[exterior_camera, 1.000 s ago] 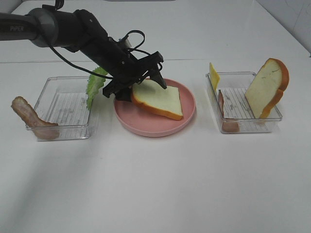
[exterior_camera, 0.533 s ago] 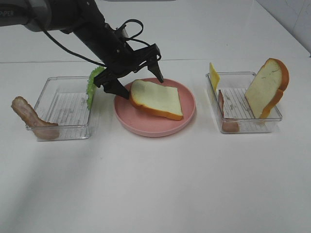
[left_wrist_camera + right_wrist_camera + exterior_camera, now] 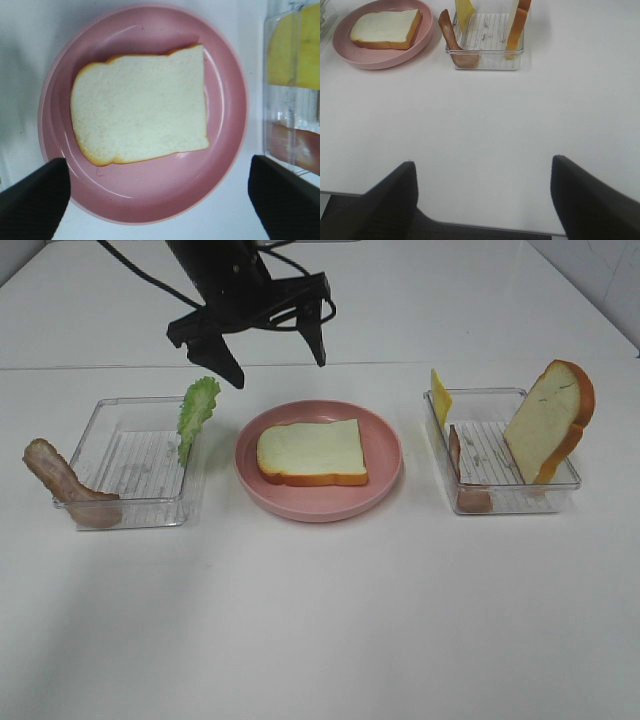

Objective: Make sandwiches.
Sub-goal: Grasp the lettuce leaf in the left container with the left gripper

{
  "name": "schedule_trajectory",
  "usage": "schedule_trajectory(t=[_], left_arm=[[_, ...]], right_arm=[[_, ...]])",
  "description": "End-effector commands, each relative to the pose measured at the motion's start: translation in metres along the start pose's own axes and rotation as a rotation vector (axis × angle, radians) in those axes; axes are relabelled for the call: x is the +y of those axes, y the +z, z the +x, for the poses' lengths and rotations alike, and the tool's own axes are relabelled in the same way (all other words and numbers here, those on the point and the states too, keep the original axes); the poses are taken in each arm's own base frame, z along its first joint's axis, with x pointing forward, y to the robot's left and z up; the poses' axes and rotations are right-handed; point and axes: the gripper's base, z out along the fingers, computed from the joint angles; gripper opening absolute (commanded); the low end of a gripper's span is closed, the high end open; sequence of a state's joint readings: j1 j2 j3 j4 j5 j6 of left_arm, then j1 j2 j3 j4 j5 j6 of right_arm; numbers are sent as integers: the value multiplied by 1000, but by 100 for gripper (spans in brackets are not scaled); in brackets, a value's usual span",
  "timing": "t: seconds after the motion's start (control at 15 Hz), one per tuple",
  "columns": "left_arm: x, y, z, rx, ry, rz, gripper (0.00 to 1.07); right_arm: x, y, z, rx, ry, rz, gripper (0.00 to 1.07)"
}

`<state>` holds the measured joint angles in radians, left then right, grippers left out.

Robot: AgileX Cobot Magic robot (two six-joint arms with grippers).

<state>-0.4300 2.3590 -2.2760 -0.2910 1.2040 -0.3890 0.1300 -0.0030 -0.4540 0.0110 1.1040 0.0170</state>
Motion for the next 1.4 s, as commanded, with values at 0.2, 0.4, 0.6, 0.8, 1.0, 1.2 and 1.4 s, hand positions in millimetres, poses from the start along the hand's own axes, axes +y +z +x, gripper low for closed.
schedule_trajectory(t=[0.2,0.4,0.6,0.8,1.0,1.2,1.4], left_arm=[[-3,-66,14,-24,92,-100,89],[20,-86,22,-22,73,-176,89],[32,-87,18,-24,56,-206,89],[45,-58,14,18,58,-270,89],[56,-24,12,84,51,-302,88],[66,-8,9,84,91,-363,88],[77,11,1,67,62,-342,88]], right_arm=[[0,-3,3,-33,4,-2,73],[0,-3,3,-33,4,-2,73],[0,-3,3,-33,4,-2,73],[0,-3,3,-33,4,-2,73],[0,-3,3,-33,4,-2,73],[0,-3,3,-33,4,-2,73],[0,-3,3,-33,4,-2,73]])
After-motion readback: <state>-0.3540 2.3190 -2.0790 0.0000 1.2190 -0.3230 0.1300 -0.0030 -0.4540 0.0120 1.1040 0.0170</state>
